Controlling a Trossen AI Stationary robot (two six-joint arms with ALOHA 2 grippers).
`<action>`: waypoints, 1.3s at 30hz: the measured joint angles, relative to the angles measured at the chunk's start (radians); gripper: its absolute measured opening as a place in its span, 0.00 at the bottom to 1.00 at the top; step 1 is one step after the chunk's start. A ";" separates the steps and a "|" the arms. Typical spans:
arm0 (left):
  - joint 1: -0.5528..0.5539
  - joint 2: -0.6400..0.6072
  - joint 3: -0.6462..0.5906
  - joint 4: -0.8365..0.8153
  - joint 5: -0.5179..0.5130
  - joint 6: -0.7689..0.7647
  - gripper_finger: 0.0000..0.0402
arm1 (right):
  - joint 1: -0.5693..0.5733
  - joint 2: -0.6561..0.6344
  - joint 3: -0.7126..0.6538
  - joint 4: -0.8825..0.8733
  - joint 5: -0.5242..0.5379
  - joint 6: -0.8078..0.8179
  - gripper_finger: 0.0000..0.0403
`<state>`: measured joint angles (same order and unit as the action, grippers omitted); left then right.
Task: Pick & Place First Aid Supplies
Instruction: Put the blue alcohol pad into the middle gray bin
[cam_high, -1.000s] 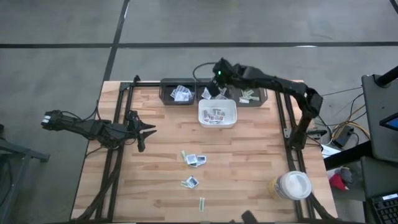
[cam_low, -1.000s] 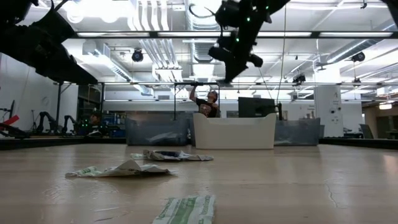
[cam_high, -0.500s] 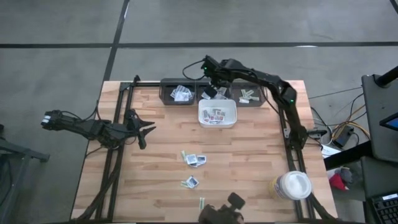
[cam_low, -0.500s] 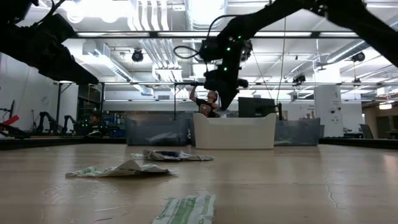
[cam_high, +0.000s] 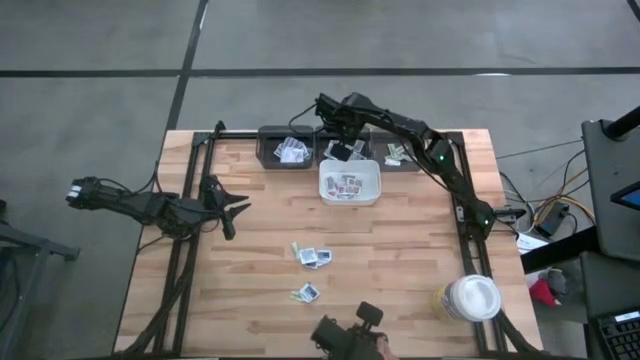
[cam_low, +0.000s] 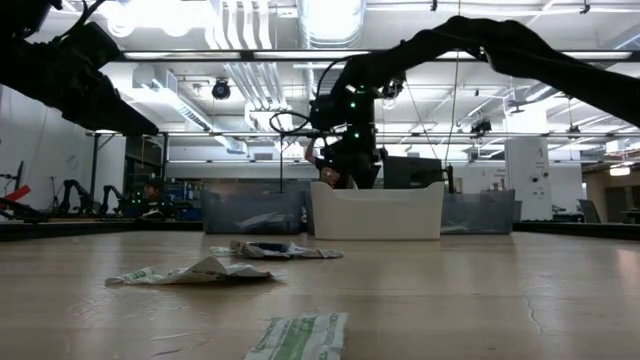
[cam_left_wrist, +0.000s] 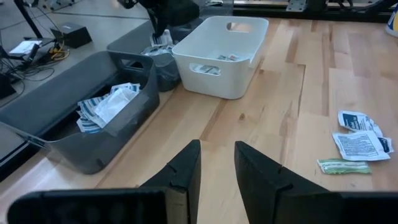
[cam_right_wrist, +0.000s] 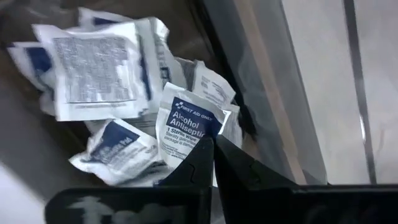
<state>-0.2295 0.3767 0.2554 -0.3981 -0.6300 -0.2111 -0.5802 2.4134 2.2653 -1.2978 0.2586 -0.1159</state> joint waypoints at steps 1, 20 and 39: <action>0.000 0.000 0.000 -0.001 0.000 0.000 0.23 | -0.001 0.000 0.001 0.000 -0.006 -0.001 0.02; 0.000 0.000 0.000 0.000 0.000 0.002 0.23 | 0.014 -0.016 0.073 -0.167 -0.005 0.098 0.24; 0.000 0.000 0.000 -0.003 0.001 0.000 0.23 | 0.334 -0.189 0.086 -0.215 -0.166 0.288 0.09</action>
<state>-0.2295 0.3764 0.2554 -0.4007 -0.6292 -0.2115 -0.2459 2.2246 2.3516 -1.5127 0.0925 0.1725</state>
